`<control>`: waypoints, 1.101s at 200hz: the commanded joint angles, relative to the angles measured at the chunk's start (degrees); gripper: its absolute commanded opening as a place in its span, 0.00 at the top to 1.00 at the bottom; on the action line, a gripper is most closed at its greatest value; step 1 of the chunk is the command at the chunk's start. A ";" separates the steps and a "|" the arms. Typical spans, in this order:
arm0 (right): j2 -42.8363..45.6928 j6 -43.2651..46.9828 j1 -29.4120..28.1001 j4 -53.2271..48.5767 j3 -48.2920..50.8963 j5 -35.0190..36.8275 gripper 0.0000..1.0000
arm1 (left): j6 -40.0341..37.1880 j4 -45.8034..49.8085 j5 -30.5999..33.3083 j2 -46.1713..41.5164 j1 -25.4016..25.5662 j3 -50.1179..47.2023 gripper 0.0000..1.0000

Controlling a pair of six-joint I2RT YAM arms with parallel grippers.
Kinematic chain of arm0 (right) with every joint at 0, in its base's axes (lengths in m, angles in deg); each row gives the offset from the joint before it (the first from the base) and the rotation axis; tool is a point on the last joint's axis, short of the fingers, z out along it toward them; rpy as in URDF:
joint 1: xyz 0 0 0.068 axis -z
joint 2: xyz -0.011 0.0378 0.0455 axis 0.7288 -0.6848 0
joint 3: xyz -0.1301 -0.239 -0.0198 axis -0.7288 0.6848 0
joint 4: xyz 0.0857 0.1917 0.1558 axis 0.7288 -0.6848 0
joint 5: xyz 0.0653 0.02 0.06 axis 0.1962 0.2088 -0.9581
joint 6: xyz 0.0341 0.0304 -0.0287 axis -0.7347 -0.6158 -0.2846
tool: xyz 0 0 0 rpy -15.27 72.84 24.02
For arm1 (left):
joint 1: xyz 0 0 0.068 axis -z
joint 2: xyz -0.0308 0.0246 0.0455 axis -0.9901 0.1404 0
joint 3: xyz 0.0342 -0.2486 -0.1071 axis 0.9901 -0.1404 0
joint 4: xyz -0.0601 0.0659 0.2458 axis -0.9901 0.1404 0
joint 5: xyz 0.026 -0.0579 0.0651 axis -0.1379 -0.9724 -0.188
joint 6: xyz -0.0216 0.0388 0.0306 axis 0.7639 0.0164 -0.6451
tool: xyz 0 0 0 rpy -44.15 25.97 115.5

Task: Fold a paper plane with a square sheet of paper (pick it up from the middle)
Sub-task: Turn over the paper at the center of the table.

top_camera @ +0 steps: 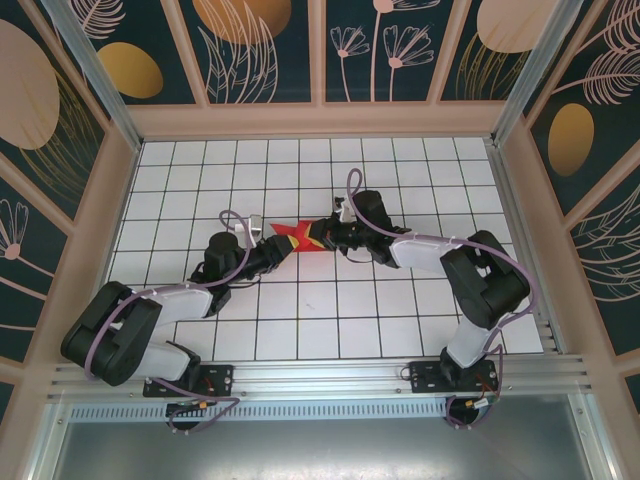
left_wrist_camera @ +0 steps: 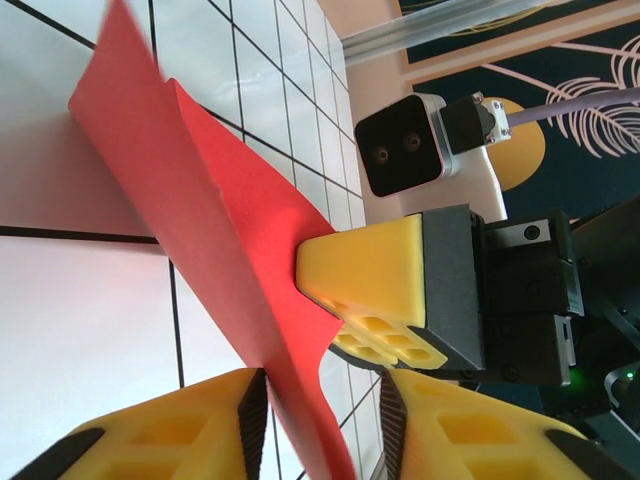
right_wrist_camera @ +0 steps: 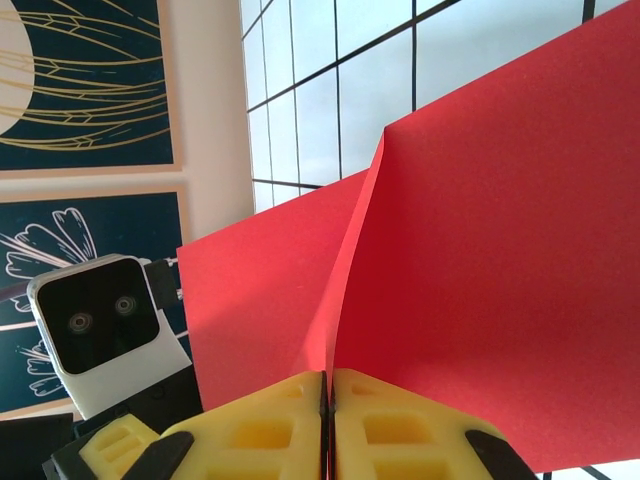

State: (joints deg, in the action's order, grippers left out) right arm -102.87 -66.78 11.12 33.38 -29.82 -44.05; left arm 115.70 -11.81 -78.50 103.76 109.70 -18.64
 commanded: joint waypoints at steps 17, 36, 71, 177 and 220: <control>-1.33 -0.08 0.24 1.60 -1.04 -1.07 0.87 | -1.41 1.69 -0.49 0.80 0.36 1.90 0.73; -1.32 0.19 0.24 1.32 -1.16 -1.03 0.87 | -1.64 2.92 -0.35 1.44 0.36 2.29 0.79; -0.86 2.02 0.25 -1.67 -1.73 0.15 0.82 | -2.45 4.94 0.42 1.46 0.36 2.56 0.81; 15.52 16.29 2.39 -25.13 -1.90 29.93 0.26 | -21.01 39.34 17.27 -8.66 0.36 14.58 0.97; 20.56 17.91 3.12 -27.03 0.35 38.13 0.18 | -34.91 62.17 35.99 -12.62 0.44 28.07 0.96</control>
State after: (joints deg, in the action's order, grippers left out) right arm -84.40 -51.50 13.81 9.89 -31.41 -13.56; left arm 91.81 33.30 -56.78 92.60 109.70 3.08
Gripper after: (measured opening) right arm 0.792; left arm 0.070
